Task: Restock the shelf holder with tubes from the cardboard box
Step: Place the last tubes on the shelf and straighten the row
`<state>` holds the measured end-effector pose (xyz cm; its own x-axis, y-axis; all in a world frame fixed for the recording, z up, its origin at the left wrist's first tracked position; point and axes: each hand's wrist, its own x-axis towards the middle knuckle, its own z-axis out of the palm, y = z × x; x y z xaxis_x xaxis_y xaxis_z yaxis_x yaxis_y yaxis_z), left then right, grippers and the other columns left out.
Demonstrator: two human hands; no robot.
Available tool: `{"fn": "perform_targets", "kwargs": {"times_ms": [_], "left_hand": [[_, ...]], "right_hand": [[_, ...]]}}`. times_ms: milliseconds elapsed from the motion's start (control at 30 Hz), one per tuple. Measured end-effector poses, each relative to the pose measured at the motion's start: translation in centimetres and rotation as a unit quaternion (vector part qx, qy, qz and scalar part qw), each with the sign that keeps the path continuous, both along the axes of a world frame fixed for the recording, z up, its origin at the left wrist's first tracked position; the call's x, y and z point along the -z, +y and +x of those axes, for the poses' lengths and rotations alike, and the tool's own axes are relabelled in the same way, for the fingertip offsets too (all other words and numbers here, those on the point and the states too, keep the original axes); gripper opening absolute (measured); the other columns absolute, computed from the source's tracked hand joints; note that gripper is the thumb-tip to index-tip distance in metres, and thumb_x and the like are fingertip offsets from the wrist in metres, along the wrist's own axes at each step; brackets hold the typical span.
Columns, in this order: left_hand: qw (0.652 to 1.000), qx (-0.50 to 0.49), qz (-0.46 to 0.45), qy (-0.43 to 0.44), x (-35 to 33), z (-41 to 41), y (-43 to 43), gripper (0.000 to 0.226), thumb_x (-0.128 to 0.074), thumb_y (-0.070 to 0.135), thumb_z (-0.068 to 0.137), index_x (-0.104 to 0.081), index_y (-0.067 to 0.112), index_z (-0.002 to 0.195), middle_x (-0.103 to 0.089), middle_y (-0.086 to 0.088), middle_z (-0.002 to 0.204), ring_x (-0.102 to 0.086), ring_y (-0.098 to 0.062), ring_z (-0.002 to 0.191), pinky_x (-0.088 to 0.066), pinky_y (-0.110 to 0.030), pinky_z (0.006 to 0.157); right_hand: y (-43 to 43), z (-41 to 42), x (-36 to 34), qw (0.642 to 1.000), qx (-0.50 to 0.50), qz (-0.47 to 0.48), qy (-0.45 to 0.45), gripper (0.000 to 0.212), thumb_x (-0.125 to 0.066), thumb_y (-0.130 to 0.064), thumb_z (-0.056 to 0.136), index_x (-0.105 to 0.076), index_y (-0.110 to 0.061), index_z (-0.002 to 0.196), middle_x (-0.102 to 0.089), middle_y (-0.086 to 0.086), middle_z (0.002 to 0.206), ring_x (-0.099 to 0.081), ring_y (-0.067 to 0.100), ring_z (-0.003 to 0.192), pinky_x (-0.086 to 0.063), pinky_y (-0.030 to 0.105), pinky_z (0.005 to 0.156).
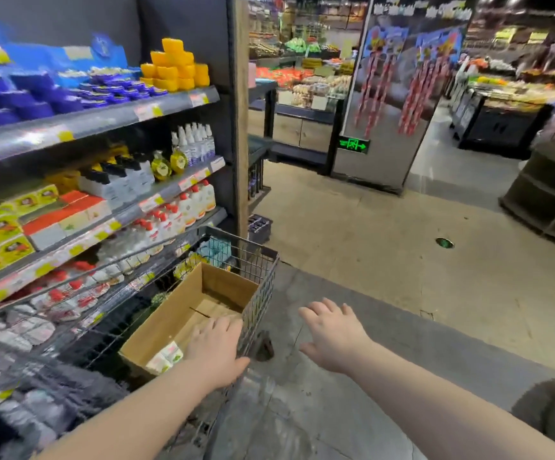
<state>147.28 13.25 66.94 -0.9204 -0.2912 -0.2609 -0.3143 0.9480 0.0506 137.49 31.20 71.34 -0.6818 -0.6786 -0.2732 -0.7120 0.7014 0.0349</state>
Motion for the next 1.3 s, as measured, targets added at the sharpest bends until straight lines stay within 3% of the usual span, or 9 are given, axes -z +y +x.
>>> {"fn": "perform_targets", "kwargs": {"times_ms": [300, 400, 667, 1033, 1200, 1300], "left_hand": [[0.979, -0.198, 0.036, -0.043, 1.4, -4.4, -0.7, 0.077, -0.044, 0.058, 0.088, -0.014, 0.021, 0.149, -0.022, -0.005, 0.155, -0.022, -0.028, 0.142, -0.021, -0.046, 0.115], [0.961, -0.267, 0.046, -0.063, 2.1, -3.1, -1.6, 0.076, -0.045, 0.058, 0.087, -0.017, 0.020, 0.148, -0.022, -0.005, 0.155, -0.025, -0.028, 0.140, -0.023, -0.046, 0.114], [0.921, -0.379, 0.069, -0.065, 4.7, -0.8, -7.7, 0.073, -0.050, 0.055, 0.086, -0.022, 0.023, 0.146, -0.031, -0.002, 0.149, -0.029, -0.024, 0.137, -0.026, -0.044, 0.113], [0.898, -0.396, 0.164, -0.096, 10.7, -4.2, -18.4, 0.059, -0.050, 0.047, 0.087, -0.035, 0.018, 0.136, -0.046, -0.006, 0.135, -0.041, -0.028, 0.126, -0.035, -0.042, 0.104], [0.882, -0.386, 0.236, -0.131, 15.6, -5.3, -20.1, 0.068, -0.046, 0.044, 0.092, -0.017, 0.018, 0.147, -0.030, -0.009, 0.149, -0.032, -0.030, 0.135, -0.025, -0.046, 0.111], [0.868, -0.402, 0.263, -0.125, 19.0, -5.6, -21.0, 0.069, -0.047, 0.044, 0.092, -0.017, 0.017, 0.148, -0.026, -0.010, 0.151, -0.029, -0.029, 0.137, -0.026, -0.045, 0.113]], "right_hand": [[-5.0, -13.8, 1.8, 0.987, -0.155, 0.031, -0.019, 0.061, -0.044, -0.036, 0.094, -0.026, -0.012, 0.147, -0.030, 0.011, 0.151, -0.019, 0.032, 0.143, -0.013, 0.046, 0.118], [-9.0, -15.0, 3.1, 0.976, -0.211, 0.041, -0.041, 0.057, -0.047, -0.035, 0.092, -0.033, -0.015, 0.143, -0.035, 0.009, 0.148, -0.024, 0.030, 0.140, -0.017, 0.046, 0.117], [-20.2, -14.5, 6.2, 0.940, -0.324, 0.092, -0.049, 0.061, -0.047, -0.042, 0.092, -0.028, -0.018, 0.144, -0.032, 0.007, 0.149, -0.028, 0.027, 0.139, -0.021, 0.046, 0.116], [-32.3, -15.3, 11.9, 0.913, -0.361, 0.181, -0.067, 0.062, -0.047, -0.039, 0.094, -0.022, -0.021, 0.148, -0.026, 0.007, 0.154, -0.023, 0.028, 0.143, -0.017, 0.048, 0.117], [-35.8, -14.8, 17.7, 0.883, -0.389, 0.250, -0.086, 0.062, -0.047, -0.042, 0.094, -0.025, -0.020, 0.147, -0.028, 0.010, 0.153, -0.023, 0.033, 0.142, -0.020, 0.050, 0.114], [-38.2, -14.3, 21.4, 0.864, -0.398, 0.289, -0.101, 0.057, -0.046, -0.040, 0.094, -0.029, -0.019, 0.145, -0.033, 0.011, 0.149, -0.029, 0.034, 0.138, -0.024, 0.051, 0.112]]}}
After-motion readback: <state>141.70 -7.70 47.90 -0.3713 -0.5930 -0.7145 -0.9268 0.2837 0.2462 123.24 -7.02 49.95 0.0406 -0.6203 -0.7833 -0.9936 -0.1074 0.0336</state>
